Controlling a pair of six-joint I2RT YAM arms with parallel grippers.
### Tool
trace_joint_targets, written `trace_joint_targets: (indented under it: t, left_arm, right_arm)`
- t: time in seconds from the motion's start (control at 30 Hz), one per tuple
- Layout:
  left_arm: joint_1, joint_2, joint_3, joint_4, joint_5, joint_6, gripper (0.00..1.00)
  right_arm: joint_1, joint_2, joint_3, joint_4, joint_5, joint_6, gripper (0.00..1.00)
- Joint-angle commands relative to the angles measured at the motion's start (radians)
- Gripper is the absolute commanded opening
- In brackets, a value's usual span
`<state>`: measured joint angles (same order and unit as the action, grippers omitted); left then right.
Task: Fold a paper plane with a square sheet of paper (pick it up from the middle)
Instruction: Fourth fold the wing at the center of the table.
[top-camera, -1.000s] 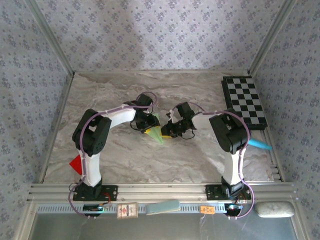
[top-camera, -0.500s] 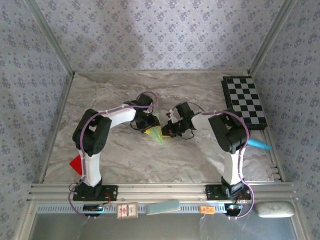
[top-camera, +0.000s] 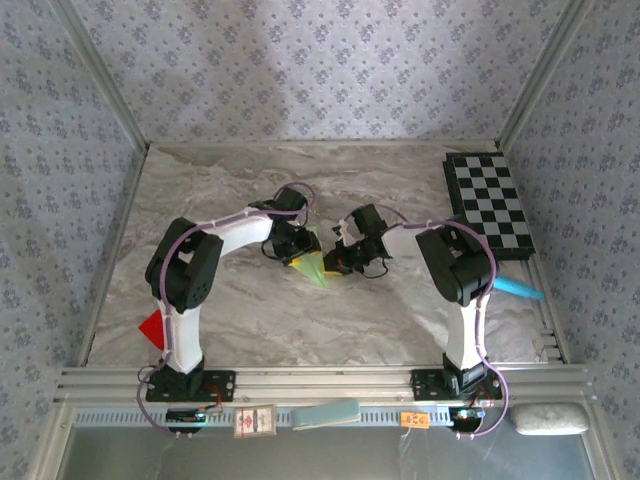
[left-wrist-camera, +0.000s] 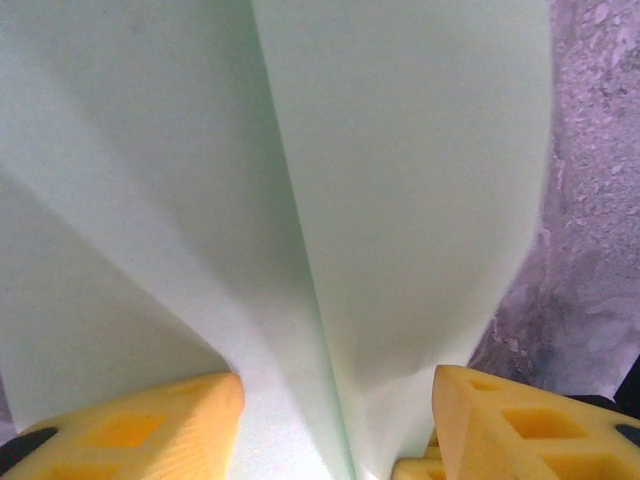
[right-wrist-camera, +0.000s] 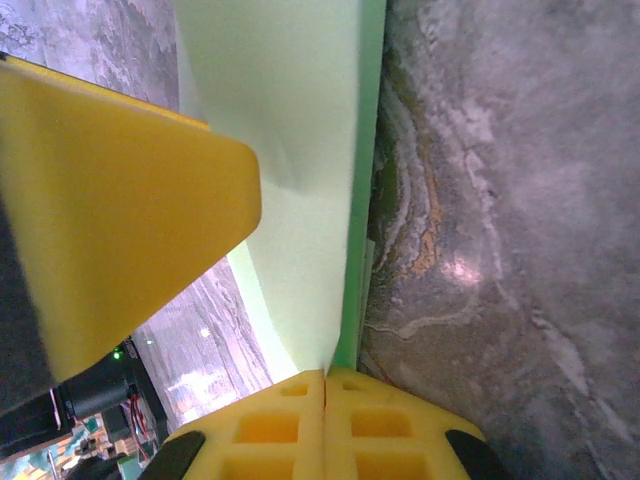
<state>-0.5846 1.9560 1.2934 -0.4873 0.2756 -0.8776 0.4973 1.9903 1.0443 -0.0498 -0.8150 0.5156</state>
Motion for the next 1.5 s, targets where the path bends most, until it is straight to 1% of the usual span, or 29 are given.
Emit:
trace_joint_targets:
  t: [0.0, 0.13, 0.2, 0.27, 0.4, 0.53, 0.6, 0.77, 0.97, 1.47]
  left_arm:
    - [0.000, -0.018, -0.005, -0.043, -0.003, 0.023, 0.56]
    - [0.024, -0.106, 0.009, 0.012, 0.011, 0.028, 0.57]
    - [0.040, -0.140, -0.020, 0.063, 0.035, 0.017, 0.57]
    - [0.051, -0.170, -0.070, 0.146, 0.071, 0.008, 0.54]
    - [0.055, -0.182, -0.150, 0.273, 0.143, 0.002, 0.42]
    - [0.054, -0.153, -0.204, 0.408, 0.237, -0.010, 0.31]
    - [0.054, -0.137, -0.219, 0.445, 0.256, -0.014, 0.27]
    - [0.055, -0.097, -0.227, 0.467, 0.259, -0.003, 0.18]
    - [0.063, -0.067, -0.246, 0.490, 0.254, -0.017, 0.14]
    - [0.076, -0.061, -0.288, 0.489, 0.219, -0.034, 0.10]
  right_arm:
    - [-0.006, 0.042, 0.011, -0.120, 0.072, -0.020, 0.04]
    - [-0.006, 0.050, 0.025, -0.163, 0.096, -0.034, 0.03]
    - [-0.006, 0.054, 0.032, -0.177, 0.102, -0.038, 0.03]
    - [-0.007, 0.057, 0.037, -0.187, 0.107, -0.042, 0.03]
    - [-0.004, 0.067, 0.055, -0.217, 0.117, -0.055, 0.03]
    - [0.001, 0.073, 0.065, -0.230, 0.123, -0.061, 0.03]
    - [0.001, 0.074, 0.069, -0.236, 0.125, -0.063, 0.03]
    - [0.004, 0.081, 0.085, -0.256, 0.136, -0.069, 0.03]
    - [0.006, 0.087, 0.096, -0.277, 0.146, -0.080, 0.03]
    - [0.008, 0.100, 0.110, -0.301, 0.154, -0.083, 0.05]
